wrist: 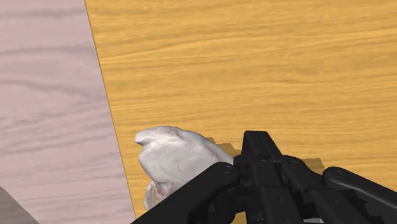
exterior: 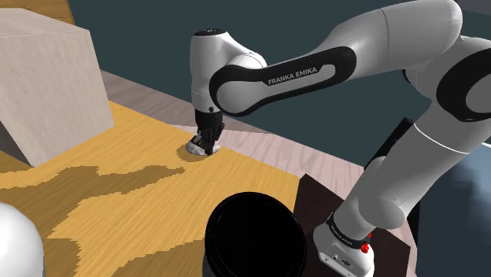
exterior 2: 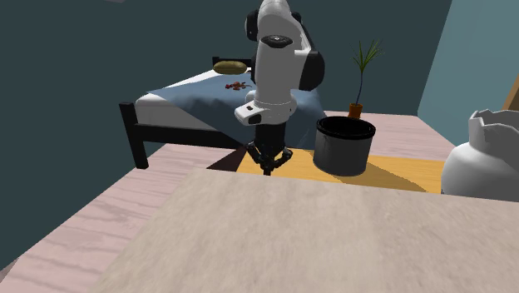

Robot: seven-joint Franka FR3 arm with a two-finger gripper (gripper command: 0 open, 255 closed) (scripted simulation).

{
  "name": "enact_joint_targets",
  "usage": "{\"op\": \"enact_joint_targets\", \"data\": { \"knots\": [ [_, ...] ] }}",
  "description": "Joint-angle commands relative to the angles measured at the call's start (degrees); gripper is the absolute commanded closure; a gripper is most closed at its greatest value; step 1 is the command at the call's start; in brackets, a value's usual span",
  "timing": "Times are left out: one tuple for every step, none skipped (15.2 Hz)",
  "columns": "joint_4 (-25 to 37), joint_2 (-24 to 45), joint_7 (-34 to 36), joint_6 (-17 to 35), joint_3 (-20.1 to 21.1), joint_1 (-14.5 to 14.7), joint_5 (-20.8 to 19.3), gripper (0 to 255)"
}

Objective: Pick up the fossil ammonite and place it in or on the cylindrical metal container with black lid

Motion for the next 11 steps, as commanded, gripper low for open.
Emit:
{"op": "enact_joint_targets", "data": {
  "knots": [
    [0.0, 0.0, 0.0, 0.0, 0.0, 0.0, 0.0, 0],
    [0.3, 0.3, -7.8, -0.5, -1.0, -0.6, 0.4, 0],
    [0.9, 0.9, -15.4, -1.2, -2.0, -1.2, 0.6, 0],
    [2.0, 2.0, -22.8, -2.0, -2.8, -1.8, 0.6, 0],
    [3.5, 3.4, -30.0, -2.9, -3.5, -2.5, 0.4, 0],
    [5.3, 5.1, -36.9, -3.9, -4.0, -3.0, 0.0, 0],
    [5.3, 5.1, -37.0, -3.9, -4.0, -3.1, -0.1, 0],
    [4.7, 5.2, -36.9, -3.2, -4.0, -3.1, -0.1, 0],
    [4.1, 5.4, -36.9, -2.4, -4.0, -3.1, -0.2, 0],
    [3.5, 5.6, -36.8, -1.6, -4.0, -3.1, -0.3, 0],
    [3.0, 5.8, -36.8, -0.9, -4.0, -3.1, -0.4, 0]
  ]
}}
